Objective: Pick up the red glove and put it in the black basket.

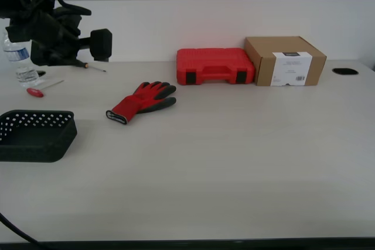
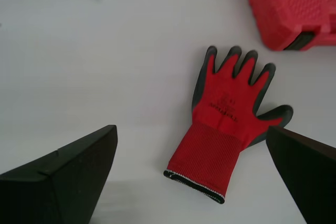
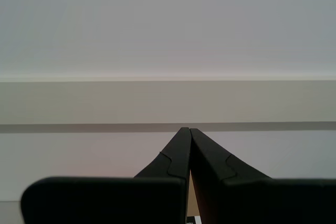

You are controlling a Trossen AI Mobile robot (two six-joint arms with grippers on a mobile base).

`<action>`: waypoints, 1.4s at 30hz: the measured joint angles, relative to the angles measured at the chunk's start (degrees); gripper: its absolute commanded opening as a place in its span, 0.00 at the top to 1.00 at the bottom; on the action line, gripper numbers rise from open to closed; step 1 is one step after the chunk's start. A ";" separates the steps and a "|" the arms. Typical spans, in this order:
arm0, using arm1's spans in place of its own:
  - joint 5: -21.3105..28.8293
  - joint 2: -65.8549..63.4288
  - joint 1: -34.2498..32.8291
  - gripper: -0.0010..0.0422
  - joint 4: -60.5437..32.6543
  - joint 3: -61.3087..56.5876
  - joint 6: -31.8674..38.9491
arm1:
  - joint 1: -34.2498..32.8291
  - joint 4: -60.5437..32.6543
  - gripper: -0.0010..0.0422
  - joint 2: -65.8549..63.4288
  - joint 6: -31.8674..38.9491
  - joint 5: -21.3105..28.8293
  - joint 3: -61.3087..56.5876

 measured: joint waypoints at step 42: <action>0.00 0.00 0.04 0.98 -0.04 0.00 0.00 | -10.03 -13.49 0.95 32.33 -0.15 4.98 24.83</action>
